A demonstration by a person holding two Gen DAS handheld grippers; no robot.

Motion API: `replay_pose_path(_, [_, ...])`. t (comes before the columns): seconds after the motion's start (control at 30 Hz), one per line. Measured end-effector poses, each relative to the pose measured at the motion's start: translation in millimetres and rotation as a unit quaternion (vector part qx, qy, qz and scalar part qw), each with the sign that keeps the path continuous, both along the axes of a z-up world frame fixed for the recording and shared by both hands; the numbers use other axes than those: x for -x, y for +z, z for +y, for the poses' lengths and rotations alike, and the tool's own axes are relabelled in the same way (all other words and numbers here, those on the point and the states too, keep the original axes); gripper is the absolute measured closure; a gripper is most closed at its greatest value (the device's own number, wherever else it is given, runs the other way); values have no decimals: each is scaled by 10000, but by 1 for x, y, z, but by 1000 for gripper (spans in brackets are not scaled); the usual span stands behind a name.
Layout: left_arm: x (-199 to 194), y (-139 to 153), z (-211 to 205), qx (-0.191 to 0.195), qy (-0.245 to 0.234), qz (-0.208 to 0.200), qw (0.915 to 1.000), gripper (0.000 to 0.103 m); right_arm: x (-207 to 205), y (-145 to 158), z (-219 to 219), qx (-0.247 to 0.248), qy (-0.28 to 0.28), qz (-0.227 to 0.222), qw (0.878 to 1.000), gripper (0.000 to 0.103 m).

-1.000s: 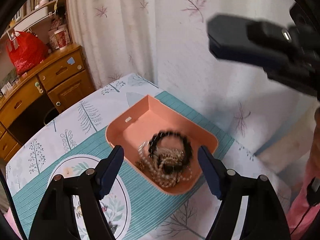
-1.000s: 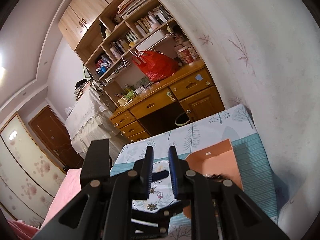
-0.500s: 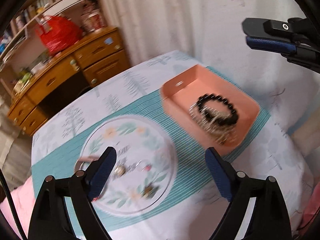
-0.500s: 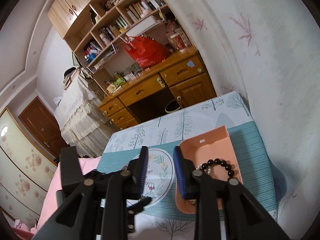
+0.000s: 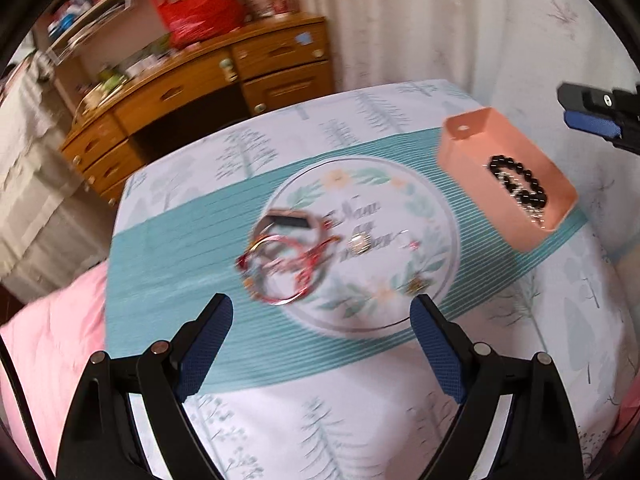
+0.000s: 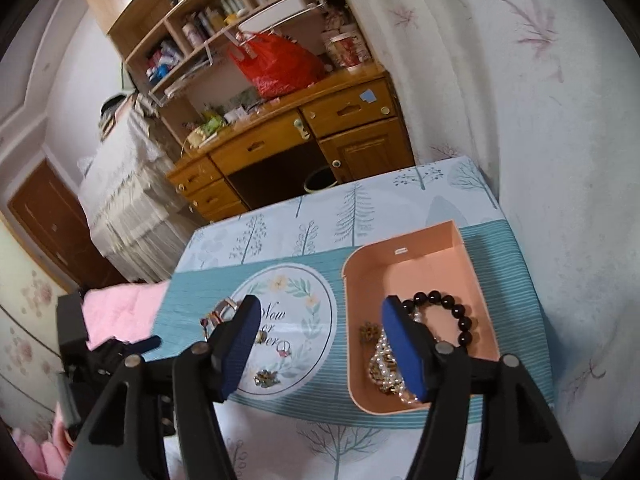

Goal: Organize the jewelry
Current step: 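Move both tools back over the remaining jewelry on the round mat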

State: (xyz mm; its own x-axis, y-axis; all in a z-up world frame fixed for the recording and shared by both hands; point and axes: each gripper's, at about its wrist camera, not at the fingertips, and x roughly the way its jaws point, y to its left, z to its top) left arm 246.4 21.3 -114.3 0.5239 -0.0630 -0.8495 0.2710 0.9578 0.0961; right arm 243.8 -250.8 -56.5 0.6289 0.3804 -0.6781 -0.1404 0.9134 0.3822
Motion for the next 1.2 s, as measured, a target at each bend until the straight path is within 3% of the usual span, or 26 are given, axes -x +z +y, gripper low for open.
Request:
replay_pose_path(0.4, [7,-21,61,237,671,45,9975,14,-3,-27,69,183,708,196,9971,40])
replay_pose_path(0.67, [-1,-36,80,609,909,-430,9931,14,9,-49,104,741,617,-131,9953,40])
replay_pose_path(0.8, [-12,-48,82,1149,795,-439,9892,14,16,-71,115,678,843,-16,9941,40])
replay_pose_path(0.97, [-19,-52,63,1188,394,-704,9896,14,24,-96,128,664,1087,275,9915,40])
replay_pose_path(1.2, [-37,-65,38,963,257,-712,9925,14,30,-112,146,1060,1302,147,9857,40])
